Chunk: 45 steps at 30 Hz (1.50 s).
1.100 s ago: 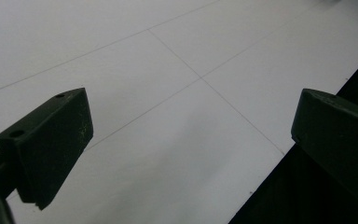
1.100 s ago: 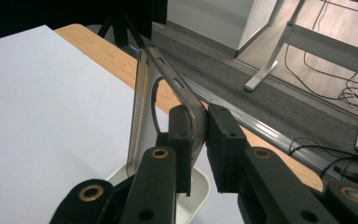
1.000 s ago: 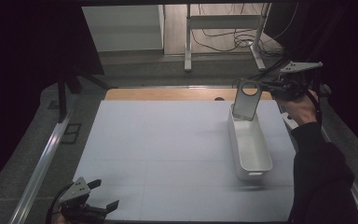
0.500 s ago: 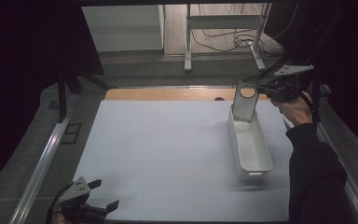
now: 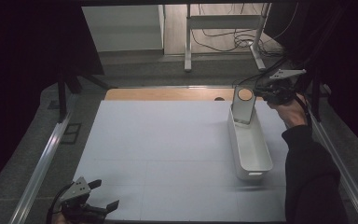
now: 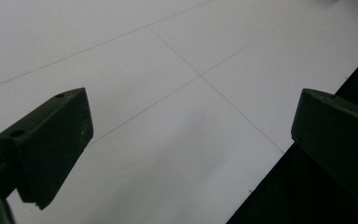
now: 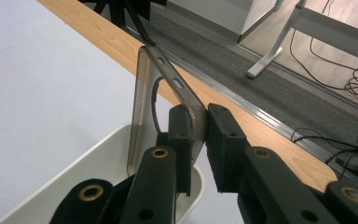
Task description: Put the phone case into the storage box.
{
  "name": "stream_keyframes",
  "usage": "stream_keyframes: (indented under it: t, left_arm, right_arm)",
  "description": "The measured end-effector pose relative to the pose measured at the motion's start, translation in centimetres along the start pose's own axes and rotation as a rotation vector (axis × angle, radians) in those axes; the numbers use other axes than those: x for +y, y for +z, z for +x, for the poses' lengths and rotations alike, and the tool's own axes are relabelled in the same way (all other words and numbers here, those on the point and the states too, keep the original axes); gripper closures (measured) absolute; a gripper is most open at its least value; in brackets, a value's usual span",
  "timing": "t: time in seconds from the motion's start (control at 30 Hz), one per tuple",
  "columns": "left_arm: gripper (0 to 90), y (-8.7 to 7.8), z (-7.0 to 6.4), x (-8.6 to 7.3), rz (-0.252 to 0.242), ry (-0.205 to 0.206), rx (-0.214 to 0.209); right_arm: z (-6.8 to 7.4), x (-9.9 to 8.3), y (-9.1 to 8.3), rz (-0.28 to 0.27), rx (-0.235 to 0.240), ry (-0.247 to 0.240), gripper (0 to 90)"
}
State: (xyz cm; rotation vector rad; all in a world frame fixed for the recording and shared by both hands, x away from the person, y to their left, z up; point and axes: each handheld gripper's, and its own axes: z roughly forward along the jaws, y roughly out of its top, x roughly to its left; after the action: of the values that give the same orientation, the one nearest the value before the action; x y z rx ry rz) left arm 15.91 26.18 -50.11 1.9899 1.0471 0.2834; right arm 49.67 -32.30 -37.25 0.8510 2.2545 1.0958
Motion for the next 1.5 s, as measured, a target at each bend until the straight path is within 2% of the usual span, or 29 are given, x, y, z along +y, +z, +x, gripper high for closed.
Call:
stream_keyframes:
  t: [0.63,0.73,0.77,1.0,1.23,1.5]
  left_arm:
    - [0.0,0.0,0.0,0.0,0.003,0.001,-0.002]
    - [0.0,0.0,0.0,0.0,0.004,0.001,-0.002]
    - [0.0,0.0,0.0,0.0,0.004,0.003,-0.001]
    - [0.0,0.1,-0.1,0.0,0.005,0.004,-0.002]
    - [0.0,0.1,-0.1,0.0,0.008,0.007,-0.001]
    - [0.0,0.1,-0.1,0.0,0.01,0.01,-0.003]
  right_arm:
    - [-0.1,-0.8,1.3,0.01,-0.023,-0.045,79.8]
    - [0.0,-0.8,1.4,0.016,-0.033,-0.056,79.7]
    - [0.1,-1.0,1.6,0.012,-0.054,-0.065,79.7]
    - [0.1,-1.1,1.7,0.01,-0.076,-0.064,79.5]
    - [0.2,-1.1,2.2,0.017,-0.124,-0.063,79.5]
    - [0.2,-1.2,2.6,0.021,-0.139,-0.038,79.2]
